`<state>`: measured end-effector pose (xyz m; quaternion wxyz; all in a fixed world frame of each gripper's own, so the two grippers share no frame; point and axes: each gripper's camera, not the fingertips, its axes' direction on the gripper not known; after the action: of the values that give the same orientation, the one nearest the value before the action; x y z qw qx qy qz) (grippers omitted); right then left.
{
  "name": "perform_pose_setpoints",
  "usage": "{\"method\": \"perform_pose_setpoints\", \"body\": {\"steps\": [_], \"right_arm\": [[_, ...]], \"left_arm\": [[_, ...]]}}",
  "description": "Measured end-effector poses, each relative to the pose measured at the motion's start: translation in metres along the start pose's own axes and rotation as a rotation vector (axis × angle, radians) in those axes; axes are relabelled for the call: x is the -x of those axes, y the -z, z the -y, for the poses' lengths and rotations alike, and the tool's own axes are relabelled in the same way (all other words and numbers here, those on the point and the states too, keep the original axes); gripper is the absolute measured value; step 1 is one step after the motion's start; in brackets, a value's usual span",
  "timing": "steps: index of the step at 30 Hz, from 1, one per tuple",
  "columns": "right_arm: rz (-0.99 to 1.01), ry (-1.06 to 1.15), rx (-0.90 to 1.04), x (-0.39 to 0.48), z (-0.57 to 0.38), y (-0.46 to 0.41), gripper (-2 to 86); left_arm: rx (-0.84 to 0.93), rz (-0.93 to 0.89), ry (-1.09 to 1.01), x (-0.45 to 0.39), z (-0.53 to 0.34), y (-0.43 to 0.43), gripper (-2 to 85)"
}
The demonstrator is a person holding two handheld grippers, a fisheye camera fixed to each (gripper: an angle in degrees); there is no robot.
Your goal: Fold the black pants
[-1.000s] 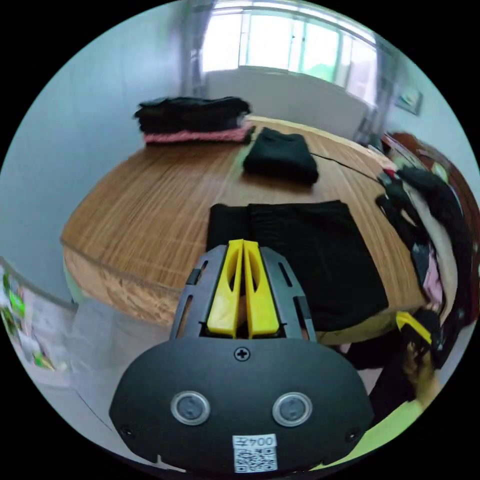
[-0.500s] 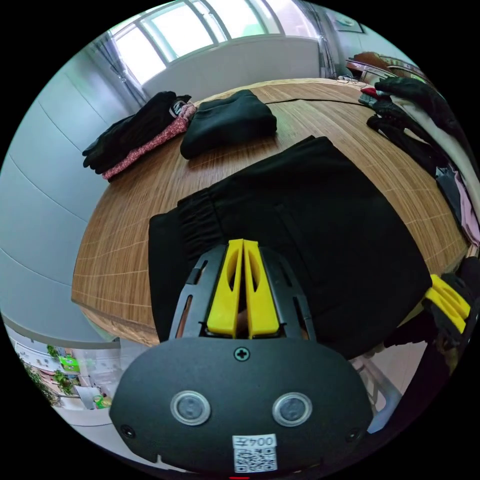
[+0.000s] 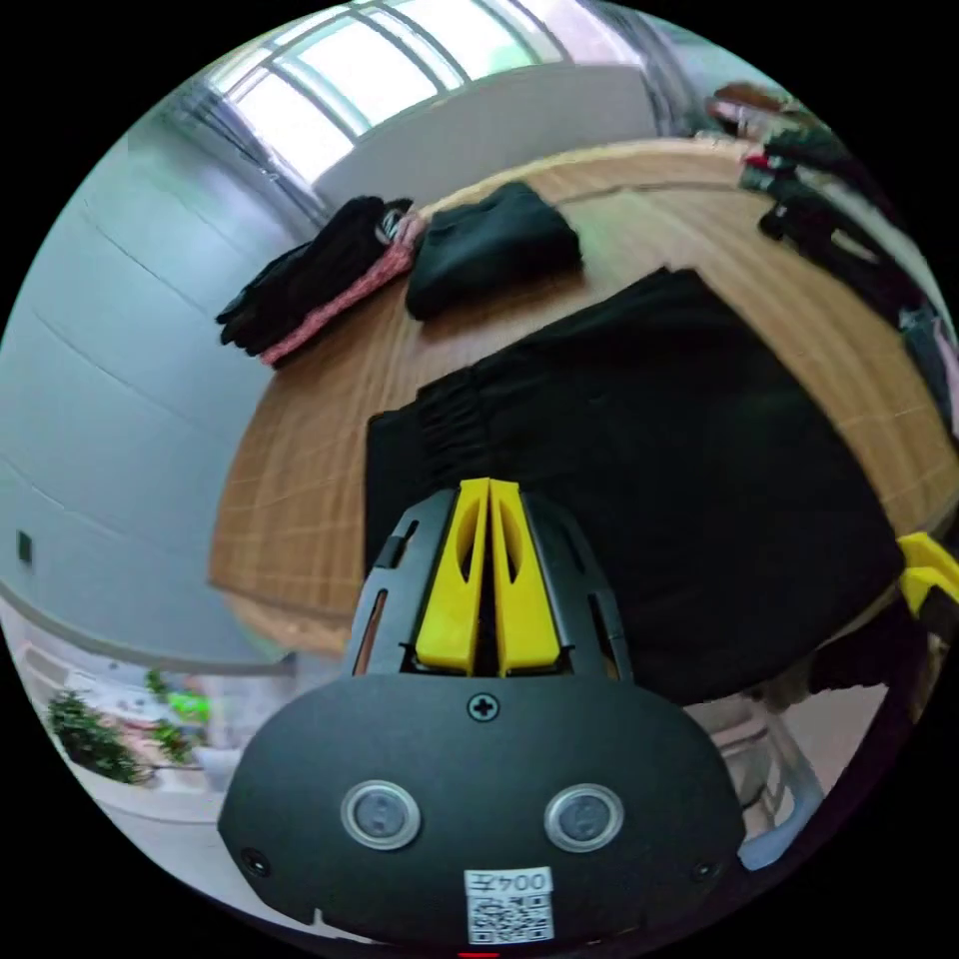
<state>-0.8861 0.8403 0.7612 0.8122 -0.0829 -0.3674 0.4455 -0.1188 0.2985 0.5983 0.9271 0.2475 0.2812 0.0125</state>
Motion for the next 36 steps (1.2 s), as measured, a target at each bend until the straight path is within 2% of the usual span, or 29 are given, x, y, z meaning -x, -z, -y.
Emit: {"method": "perform_pose_setpoints", "body": {"steps": [5, 10, 13, 16, 18, 19, 21, 25, 27, 29, 36], "right_arm": [[-0.014, -0.001, -0.036, -0.011, 0.007, 0.01, 8.4], [-0.024, -0.171, -0.123, -0.058, 0.019, 0.037, 5.1], [0.022, -0.253, -0.166, -0.08, 0.022, 0.044, 2.0], [0.033, -0.221, -0.157, -0.079, 0.029, 0.042, 0.6], [-0.002, -0.168, -0.126, -0.072, 0.036, 0.04, 1.4], [-0.02, -0.134, -0.108, -0.068, 0.041, 0.038, 2.5], [-0.019, -0.09, -0.083, -0.066, 0.051, 0.036, 6.7], [0.101, -0.112, -0.018, -0.077, 0.097, 0.025, 10.2], [0.123, -0.151, 0.026, -0.089, 0.123, 0.015, 9.9], [0.114, -0.198, 0.094, -0.102, 0.151, 0.003, 9.3], [0.177, -0.167, 0.328, -0.125, 0.22, -0.044, 7.4]], "left_arm": [[-0.039, -0.03, -0.015, 0.0, 0.003, -0.011, 0.1], [-0.165, -0.083, -0.177, 0.019, -0.009, -0.027, 0.2], [-0.216, -0.172, -0.237, 0.048, -0.015, -0.039, 0.4], [-0.224, -0.267, -0.273, 0.079, -0.014, -0.05, 0.5], [-0.164, -0.362, -0.174, 0.114, -0.012, -0.053, 0.5], [-0.153, -0.352, -0.144, 0.121, -0.014, -0.051, 0.6], [-0.232, -0.318, -0.006, 0.153, -0.032, -0.035, 0.6], [-0.183, -0.319, 0.205, 0.199, -0.059, -0.061, 0.6], [-0.097, -0.397, 0.388, 0.234, -0.084, -0.1, 0.7], [-0.116, -0.45, 0.503, 0.255, -0.105, -0.116, 0.8], [-0.07, -0.615, 0.633, 0.295, -0.133, -0.179, 0.5]]}}
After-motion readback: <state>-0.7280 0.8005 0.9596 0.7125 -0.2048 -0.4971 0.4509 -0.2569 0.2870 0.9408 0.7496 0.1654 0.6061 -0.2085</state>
